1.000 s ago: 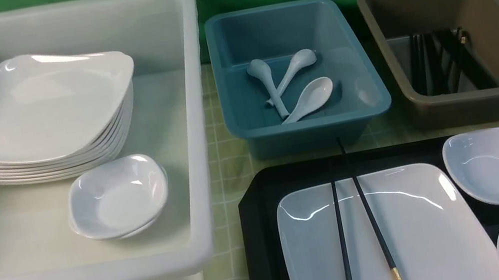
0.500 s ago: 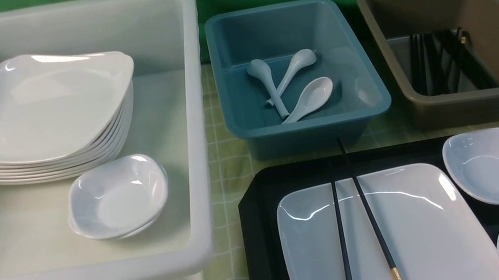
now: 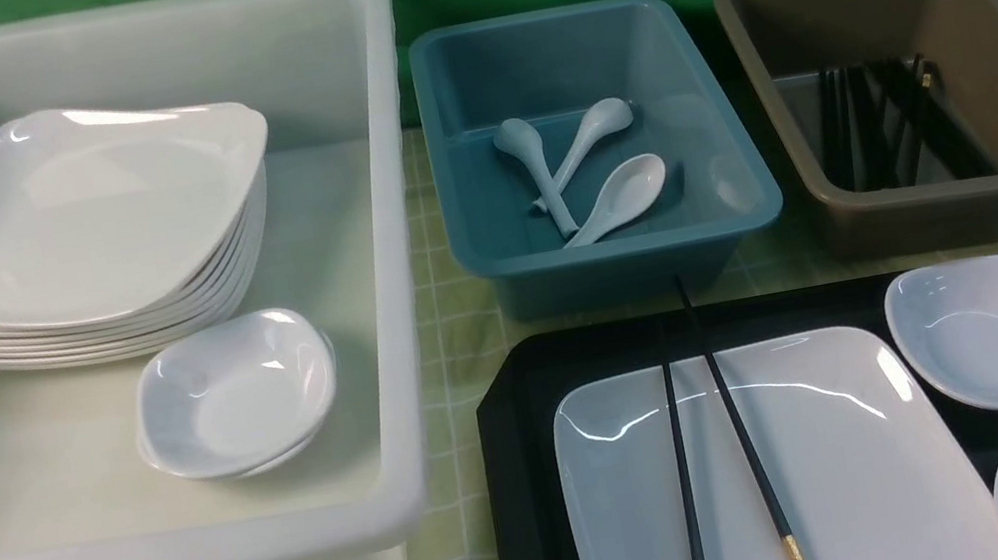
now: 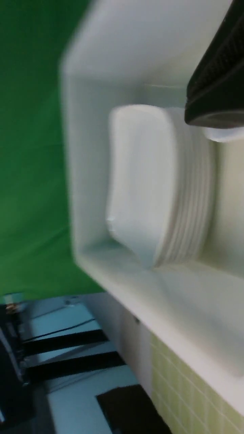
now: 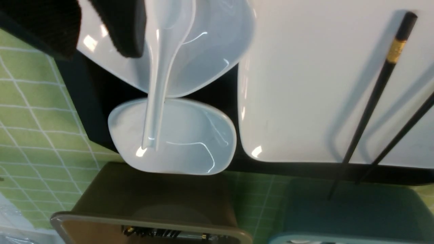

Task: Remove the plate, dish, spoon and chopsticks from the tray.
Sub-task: Use the right arm to grab a soup spoon from the plate

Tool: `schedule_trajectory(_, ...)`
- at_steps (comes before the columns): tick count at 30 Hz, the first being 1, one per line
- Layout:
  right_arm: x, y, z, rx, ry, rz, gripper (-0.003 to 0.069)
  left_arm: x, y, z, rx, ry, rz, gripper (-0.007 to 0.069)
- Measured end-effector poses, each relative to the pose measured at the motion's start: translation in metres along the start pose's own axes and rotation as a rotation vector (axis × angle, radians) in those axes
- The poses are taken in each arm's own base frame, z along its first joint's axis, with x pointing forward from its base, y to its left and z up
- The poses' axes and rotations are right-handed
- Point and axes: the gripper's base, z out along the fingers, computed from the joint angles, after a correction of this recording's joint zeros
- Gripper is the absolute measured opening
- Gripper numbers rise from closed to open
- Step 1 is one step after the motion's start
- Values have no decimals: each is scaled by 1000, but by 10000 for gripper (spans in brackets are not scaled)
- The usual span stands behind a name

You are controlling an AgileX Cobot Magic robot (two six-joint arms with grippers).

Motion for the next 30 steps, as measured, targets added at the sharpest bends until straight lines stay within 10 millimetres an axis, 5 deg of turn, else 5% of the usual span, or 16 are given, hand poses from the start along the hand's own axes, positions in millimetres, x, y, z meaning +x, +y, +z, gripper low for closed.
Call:
schedule_trajectory(6, 0, 0, 0, 0, 0, 0, 248, -21, 4, -3, -29, -240, -137, 20)
schedule_trajectory(17, -1, 0, 0, -1, -9, 17, 248, -19, 2, -2, -1, -207, -177, 20)
schedule_trajectory(21, -12, 2, -1, -34, -130, 229, 248, -21, 2, -2, 4, -235, -222, 20)
schedule_trajectory(23, -27, 3, -4, -112, -284, 528, 248, -30, 3, -5, 18, -338, -294, 20)
schedule_trajectory(25, -32, 3, -6, -149, -339, 628, 248, -35, 3, -7, 29, -402, -328, 20)
schedule_trajectory(30, -40, 3, -9, -214, -423, 766, 242, -87, 2, -19, 101, -594, -513, 20)
